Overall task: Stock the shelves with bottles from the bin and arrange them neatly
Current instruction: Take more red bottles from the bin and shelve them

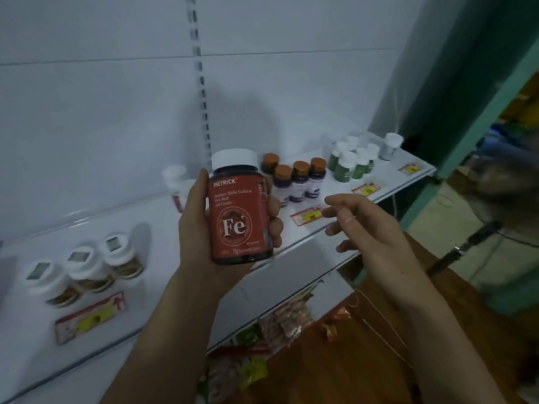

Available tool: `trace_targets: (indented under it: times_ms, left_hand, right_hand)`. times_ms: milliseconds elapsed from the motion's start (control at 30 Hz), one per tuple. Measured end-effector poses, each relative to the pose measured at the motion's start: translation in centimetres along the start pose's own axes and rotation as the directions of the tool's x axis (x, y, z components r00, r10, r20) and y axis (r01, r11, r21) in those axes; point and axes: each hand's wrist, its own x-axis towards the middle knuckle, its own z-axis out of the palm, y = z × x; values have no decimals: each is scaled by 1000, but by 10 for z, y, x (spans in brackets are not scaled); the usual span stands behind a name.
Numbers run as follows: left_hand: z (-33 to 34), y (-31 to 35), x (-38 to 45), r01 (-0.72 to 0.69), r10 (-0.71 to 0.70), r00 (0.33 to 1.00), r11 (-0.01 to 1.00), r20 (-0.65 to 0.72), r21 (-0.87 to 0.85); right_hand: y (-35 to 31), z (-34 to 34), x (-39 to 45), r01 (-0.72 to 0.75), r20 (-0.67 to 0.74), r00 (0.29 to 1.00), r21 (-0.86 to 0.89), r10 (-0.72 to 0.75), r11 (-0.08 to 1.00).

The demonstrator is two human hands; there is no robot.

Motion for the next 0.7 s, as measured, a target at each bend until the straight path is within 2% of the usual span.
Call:
trace_targets:
  times_ms: [133, 233, 333, 500, 567, 700]
  left_hand:
    - [-25, 36, -64, -203, 203, 979, 978, -6, -55]
    - [-51, 56, -125, -365, 360, 928, 930, -99, -44]
    - [-77, 75, -193, -515, 501, 843, 856, -196, -26]
    - [-110, 90, -307, -670, 648, 662, 737, -378, 89]
    - [-122, 96, -350, -705, 682, 590, 696, -432, 135]
    - [-146, 113, -423, -715, 716, 505, 660, -483, 230]
  right_hand:
    - [-11, 64, 43, 93, 257, 961, 67, -107, 993]
    - [-31, 137, 50, 146, 448, 870, 165, -206, 975]
    - [-63, 214, 33, 156, 591, 750, 281, -299, 947]
    - [-124, 319, -27, 217, 733, 526, 374, -430, 902]
    - [-150, 357, -53, 220, 749, 466, 418, -471, 881]
    - [-201, 423, -102, 264, 785, 326, 459, -526, 848]
